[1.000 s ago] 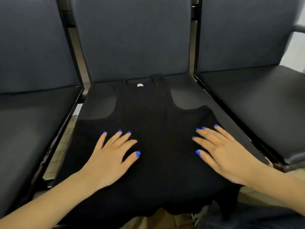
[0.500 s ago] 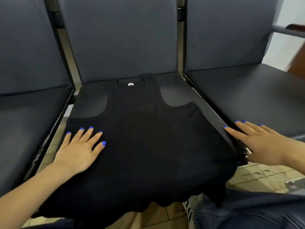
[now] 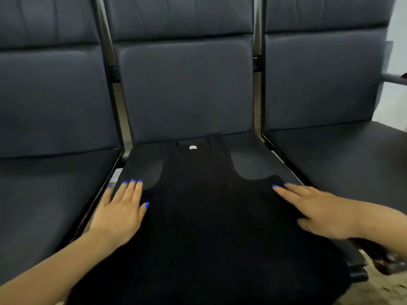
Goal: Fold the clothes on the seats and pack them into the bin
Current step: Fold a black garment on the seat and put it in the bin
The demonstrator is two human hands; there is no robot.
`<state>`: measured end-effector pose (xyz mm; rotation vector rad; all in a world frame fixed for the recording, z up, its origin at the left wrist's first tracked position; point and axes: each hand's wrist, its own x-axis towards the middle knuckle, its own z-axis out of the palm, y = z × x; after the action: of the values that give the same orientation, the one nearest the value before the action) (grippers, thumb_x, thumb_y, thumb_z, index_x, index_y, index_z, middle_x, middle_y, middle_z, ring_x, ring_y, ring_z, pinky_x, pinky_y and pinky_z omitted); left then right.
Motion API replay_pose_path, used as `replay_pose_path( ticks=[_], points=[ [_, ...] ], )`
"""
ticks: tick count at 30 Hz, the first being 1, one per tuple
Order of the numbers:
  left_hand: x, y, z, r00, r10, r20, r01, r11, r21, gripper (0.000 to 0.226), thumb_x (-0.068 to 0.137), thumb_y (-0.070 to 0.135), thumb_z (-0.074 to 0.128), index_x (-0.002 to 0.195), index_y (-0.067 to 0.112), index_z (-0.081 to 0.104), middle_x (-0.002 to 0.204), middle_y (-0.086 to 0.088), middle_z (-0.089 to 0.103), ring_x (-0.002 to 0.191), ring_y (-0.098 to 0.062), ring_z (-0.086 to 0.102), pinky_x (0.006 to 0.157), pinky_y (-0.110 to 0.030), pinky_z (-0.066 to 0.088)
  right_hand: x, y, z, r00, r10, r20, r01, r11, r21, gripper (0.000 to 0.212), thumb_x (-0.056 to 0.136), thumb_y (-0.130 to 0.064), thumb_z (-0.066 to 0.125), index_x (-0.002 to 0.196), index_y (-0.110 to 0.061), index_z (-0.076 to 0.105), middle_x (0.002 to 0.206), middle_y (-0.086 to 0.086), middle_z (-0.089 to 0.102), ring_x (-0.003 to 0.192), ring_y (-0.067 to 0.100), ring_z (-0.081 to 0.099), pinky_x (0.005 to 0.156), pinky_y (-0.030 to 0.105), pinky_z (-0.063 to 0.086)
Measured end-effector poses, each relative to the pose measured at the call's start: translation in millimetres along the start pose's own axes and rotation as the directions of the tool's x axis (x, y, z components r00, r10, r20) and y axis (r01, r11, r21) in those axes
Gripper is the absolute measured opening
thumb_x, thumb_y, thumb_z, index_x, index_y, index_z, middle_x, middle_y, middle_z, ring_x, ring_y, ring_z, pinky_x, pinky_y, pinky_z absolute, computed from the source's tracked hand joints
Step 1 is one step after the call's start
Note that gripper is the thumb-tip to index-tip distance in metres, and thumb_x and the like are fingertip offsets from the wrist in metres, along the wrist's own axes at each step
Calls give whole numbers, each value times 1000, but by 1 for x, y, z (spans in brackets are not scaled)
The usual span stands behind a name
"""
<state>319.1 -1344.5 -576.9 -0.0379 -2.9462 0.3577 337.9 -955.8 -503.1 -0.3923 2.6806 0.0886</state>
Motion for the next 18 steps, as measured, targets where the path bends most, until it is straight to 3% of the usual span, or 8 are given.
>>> replay_pose_path(
  ticks=[3,7,11,14,18],
  points=[
    [29,11,-4,997,-37,69,39,998,-38,59,101,41,25,151,10,19,154,-4,30,145,-20,20,117,-41,16,30,-13,-14,997,-71,22,70,996,55,85,97,-20,50,150,-29,-16,160,-2,-11,147,17,-11,118,30,5],
    [76,25,-7,982,-115,151,147,964,-220,54,102,37,31,148,10,22,148,-7,38,138,-24,32,109,-38,28,81,-28,-37,996,-61,-65,73,978,195,78,97,-15,49,153,-21,-5,160,4,5,147,19,-3,115,28,13],
    [122,38,3,938,-224,264,319,855,-408,51,100,29,41,145,8,26,143,-12,39,132,-31,35,102,-41,33,148,-37,-45,986,27,-162,43,908,417,67,95,-14,50,152,-15,16,151,10,31,141,24,26,108,24,27],
    [154,42,19,940,-283,191,338,851,-403,51,101,24,40,147,10,23,144,-12,35,132,-31,33,104,-41,31,203,-37,-43,963,126,-239,27,836,548,56,95,-15,50,147,-15,30,148,10,36,134,25,38,102,26,34],
    [202,34,27,937,-344,51,337,860,-384,47,101,21,35,146,11,27,142,-14,37,130,-33,35,104,-43,29,265,-39,-63,850,275,-450,-17,867,498,44,95,-17,49,139,-18,44,140,12,44,130,34,34,104,36,32]
  ],
)
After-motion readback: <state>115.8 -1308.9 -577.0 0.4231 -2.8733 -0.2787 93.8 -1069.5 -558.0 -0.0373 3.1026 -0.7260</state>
